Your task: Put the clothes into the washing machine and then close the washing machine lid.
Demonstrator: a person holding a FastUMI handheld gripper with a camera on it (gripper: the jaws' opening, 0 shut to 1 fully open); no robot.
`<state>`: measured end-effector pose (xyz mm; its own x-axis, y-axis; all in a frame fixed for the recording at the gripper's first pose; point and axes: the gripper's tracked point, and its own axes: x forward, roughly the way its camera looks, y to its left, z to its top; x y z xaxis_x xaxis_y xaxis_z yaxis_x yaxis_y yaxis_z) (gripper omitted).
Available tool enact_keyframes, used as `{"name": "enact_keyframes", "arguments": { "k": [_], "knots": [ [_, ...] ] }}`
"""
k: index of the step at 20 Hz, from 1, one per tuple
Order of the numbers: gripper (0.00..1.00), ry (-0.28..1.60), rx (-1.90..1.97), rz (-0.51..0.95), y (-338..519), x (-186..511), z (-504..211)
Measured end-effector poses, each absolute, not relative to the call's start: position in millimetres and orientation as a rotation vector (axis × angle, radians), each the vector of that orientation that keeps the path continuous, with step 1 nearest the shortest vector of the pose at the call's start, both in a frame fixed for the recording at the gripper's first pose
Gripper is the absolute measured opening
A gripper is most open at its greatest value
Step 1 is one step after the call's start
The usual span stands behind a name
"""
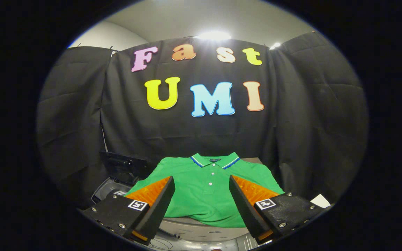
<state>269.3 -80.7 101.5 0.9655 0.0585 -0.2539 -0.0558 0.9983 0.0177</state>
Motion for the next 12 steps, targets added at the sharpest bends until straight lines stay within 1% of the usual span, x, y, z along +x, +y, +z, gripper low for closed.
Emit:
{"name": "enact_keyframes", "arguments": {
  "k": [5,10,12],
  "knots": [
    [0.97,0.358,-0.001,0.086,-84,307,74],
    [0.97,0.433,0.006,0.061,-98,356,55],
    [0.97,0.488,-0.007,0.083,-96,372,45]
  ]
}}
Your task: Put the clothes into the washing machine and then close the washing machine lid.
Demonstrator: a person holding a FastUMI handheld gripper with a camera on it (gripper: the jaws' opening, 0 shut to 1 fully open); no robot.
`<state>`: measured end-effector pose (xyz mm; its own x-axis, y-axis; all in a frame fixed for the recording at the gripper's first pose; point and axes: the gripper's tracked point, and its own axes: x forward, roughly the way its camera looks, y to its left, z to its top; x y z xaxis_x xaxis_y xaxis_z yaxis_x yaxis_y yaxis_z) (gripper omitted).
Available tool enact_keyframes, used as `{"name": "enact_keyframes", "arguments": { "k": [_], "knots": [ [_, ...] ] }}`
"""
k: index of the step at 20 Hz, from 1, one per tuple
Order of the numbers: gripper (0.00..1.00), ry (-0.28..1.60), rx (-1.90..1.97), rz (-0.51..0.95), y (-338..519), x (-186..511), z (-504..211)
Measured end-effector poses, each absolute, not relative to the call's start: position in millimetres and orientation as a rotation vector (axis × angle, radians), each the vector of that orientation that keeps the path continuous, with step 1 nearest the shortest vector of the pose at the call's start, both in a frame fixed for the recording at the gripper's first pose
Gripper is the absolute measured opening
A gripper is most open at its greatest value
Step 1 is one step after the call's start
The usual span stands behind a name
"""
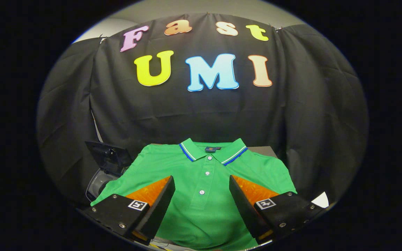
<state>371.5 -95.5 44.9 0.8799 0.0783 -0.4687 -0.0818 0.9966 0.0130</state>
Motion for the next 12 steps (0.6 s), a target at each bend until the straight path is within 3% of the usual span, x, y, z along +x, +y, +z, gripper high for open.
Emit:
{"name": "enact_keyframes", "arguments": {
  "k": [12],
  "knots": [
    [0.96,0.696,-0.046,0.079,-123,410,1]
  ]
}}
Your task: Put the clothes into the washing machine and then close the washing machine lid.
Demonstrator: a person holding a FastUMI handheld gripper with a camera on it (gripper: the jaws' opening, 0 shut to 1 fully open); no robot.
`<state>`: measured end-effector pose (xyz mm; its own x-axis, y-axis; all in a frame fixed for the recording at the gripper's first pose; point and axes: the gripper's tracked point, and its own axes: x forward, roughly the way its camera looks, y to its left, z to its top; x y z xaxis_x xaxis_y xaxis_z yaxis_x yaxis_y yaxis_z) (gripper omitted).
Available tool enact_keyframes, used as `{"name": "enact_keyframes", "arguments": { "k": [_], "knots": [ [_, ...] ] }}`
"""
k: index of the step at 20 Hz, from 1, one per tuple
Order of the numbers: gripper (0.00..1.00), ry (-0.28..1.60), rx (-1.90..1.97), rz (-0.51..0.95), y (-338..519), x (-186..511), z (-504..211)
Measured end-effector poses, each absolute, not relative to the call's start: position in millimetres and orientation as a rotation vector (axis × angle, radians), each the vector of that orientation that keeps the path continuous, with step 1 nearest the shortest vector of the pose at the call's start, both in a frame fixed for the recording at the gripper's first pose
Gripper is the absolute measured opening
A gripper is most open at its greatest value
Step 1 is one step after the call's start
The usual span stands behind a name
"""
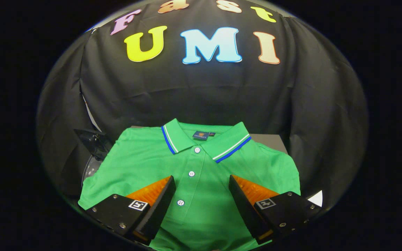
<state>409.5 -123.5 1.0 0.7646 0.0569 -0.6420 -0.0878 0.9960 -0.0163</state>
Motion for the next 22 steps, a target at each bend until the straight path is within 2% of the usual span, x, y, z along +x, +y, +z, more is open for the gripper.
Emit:
{"name": "enact_keyframes", "arguments": {
  "k": [3,6,7,11,13,16,22],
  "knots": [
    [0.97,0.729,-0.045,0.074,-124,405,-2],
    [0.93,0.723,-0.049,0.093,-119,405,2],
    [0.84,0.716,-0.050,0.115,-114,403,1],
    [0.23,0.684,0.009,0.149,-111,404,2],
    [0.11,0.663,0.052,0.155,-109,404,5],
    [0.02,0.617,0.142,0.142,-110,405,9],
    [0.01,0.585,0.144,0.163,-105,404,14]
  ]
}}
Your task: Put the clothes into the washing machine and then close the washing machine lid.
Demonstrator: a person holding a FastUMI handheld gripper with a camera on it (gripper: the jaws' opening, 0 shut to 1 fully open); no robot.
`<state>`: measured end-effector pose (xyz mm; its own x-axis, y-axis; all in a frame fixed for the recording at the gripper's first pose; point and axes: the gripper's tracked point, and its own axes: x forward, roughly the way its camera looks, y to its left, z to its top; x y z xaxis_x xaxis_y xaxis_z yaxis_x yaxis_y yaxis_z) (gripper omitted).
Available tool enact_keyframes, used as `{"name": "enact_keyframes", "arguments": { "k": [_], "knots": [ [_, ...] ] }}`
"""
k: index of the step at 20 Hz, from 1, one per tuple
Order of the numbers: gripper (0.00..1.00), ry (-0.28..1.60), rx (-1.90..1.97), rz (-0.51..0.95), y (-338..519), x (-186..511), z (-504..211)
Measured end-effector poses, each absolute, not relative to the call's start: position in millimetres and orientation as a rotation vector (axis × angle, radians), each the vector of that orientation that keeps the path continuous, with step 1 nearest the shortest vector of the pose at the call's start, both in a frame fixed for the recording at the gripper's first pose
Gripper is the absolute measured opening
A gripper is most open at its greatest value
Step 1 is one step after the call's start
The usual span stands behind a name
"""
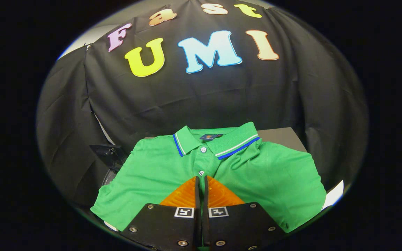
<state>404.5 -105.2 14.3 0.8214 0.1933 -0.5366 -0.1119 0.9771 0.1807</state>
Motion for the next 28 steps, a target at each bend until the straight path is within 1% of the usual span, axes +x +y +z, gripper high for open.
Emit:
{"name": "enact_keyframes", "arguments": {
  "k": [7,13,19,28],
  "knots": [
    [0.01,0.524,0.143,0.180,-96,401,32],
    [0.01,0.385,0.219,0.219,-68,390,81],
    [0.01,0.251,0.236,0.267,-15,383,129],
    [0.01,0.173,0.206,0.361,94,364,157]
  ]
}}
